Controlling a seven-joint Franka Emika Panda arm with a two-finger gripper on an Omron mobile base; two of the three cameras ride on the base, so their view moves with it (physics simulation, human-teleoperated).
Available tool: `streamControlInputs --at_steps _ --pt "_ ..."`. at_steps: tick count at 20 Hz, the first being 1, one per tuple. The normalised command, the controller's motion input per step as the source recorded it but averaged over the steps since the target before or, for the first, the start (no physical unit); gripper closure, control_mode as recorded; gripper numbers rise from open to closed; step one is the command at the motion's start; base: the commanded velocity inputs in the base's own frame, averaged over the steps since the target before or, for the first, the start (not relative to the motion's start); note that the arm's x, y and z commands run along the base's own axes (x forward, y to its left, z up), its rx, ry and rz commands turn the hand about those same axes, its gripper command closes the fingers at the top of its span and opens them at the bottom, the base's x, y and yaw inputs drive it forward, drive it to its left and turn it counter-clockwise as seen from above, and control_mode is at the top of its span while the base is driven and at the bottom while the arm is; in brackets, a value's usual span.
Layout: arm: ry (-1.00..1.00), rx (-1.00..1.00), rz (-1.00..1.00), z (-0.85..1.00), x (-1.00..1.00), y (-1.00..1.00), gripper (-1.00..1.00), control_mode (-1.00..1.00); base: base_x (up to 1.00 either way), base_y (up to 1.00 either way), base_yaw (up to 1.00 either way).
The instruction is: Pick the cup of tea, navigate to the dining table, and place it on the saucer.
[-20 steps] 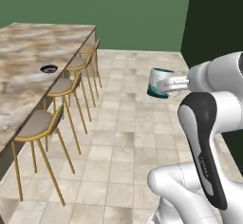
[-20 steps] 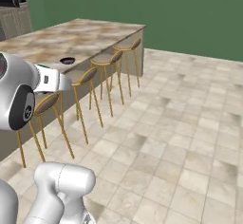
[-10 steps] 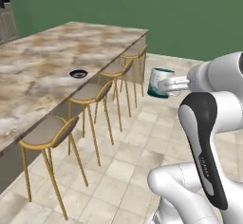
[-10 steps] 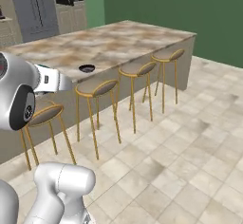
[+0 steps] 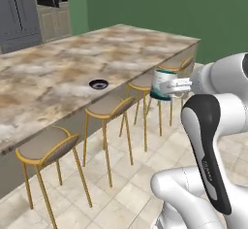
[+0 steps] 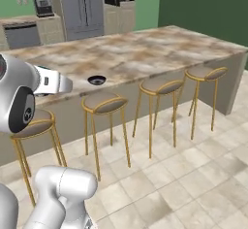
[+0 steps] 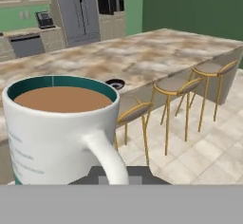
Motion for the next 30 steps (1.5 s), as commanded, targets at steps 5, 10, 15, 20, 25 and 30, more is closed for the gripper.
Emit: streamControlInputs --at_steps 5,10,15,20,25,30 --pt "0.0 0.0 0.0 0.0 0.0 0.0 1.0 1.0 0.74 -1.0 0.41" --pt "0.0 0.0 0.0 0.0 0.0 0.0 1.0 1.0 0.93 -0.88 0.4" --pt "0.0 0.0 0.0 0.0 0.0 0.0 1.0 1.0 1.0 -0.54 0.37" --pt "0.0 0.0 0.0 0.0 0.0 0.0 1.0 1.0 0.82 -0.23 0.3" --pt "0.0 0.0 0.0 0.0 0.0 0.0 1.0 1.0 0.69 0.01 0.2" --pt "0.0 0.0 0.0 0.0 0.0 0.0 1.0 1.0 0.54 0.12 0.09"
